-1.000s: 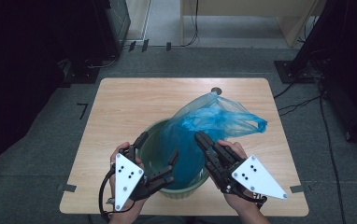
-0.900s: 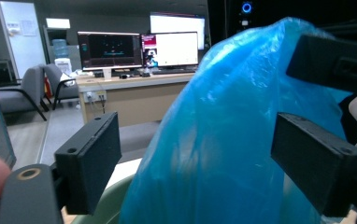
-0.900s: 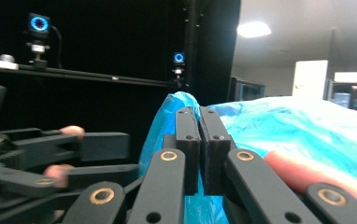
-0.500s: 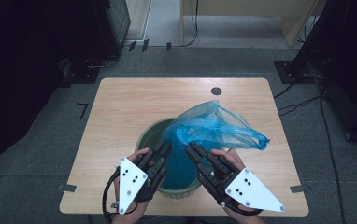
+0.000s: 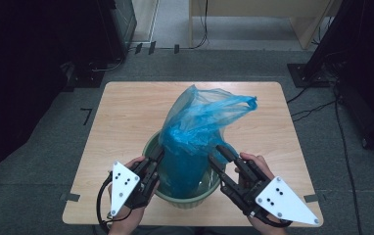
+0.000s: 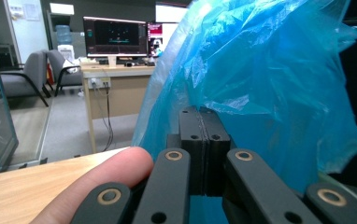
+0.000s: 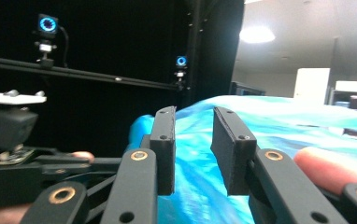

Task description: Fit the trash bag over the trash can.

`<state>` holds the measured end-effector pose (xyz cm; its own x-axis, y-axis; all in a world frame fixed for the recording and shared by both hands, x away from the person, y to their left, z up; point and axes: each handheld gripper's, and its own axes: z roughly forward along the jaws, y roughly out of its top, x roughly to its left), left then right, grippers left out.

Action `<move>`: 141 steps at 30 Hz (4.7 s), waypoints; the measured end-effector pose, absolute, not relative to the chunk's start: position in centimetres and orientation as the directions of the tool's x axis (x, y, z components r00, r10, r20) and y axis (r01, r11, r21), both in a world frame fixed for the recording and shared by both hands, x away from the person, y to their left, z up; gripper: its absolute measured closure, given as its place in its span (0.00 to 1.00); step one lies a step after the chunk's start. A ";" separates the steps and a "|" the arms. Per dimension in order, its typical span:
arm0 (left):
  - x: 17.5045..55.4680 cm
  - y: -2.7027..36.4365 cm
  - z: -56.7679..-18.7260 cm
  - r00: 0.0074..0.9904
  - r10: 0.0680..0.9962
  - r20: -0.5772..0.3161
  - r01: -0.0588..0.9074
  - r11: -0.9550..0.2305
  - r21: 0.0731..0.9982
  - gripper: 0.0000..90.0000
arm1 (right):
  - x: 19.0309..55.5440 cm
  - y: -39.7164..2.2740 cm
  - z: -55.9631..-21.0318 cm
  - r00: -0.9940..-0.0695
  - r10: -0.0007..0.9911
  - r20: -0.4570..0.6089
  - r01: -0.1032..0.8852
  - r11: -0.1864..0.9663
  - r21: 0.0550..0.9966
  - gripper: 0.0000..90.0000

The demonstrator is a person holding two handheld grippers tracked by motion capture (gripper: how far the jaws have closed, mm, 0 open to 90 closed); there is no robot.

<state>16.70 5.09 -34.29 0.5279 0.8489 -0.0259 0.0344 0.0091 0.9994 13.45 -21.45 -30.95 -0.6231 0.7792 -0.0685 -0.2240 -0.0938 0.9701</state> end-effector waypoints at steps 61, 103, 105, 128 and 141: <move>14.4 5.2 -33.4 0.485 0.873 -0.050 0.014 0.050 0.999 0.30 | 14.5 -17.4 -35.3 -0.686 0.724 -0.073 -0.060 0.044 0.997 0.99; 15.2 6.0 -34.5 0.612 0.775 -0.156 0.094 0.125 0.988 0.99 | 17.4 -19.9 -35.1 -0.654 0.701 0.285 0.188 -0.215 0.958 0.91; 15.2 6.3 -34.2 0.610 0.776 -0.163 0.093 0.135 0.987 0.99 | 17.0 -20.1 -34.8 -0.632 0.734 0.249 0.147 -0.202 0.968 0.98; 11.0 10.8 -35.2 0.627 0.752 -0.201 0.178 0.113 0.978 0.98 | 10.5 -24.1 -33.0 -0.575 0.817 0.049 0.003 -0.058 0.998 1.00; 9.8 10.4 -40.1 0.656 0.726 -0.205 0.256 0.042 0.966 0.96 | 10.0 -24.4 -37.5 -0.558 0.828 0.060 0.108 0.001 0.994 1.00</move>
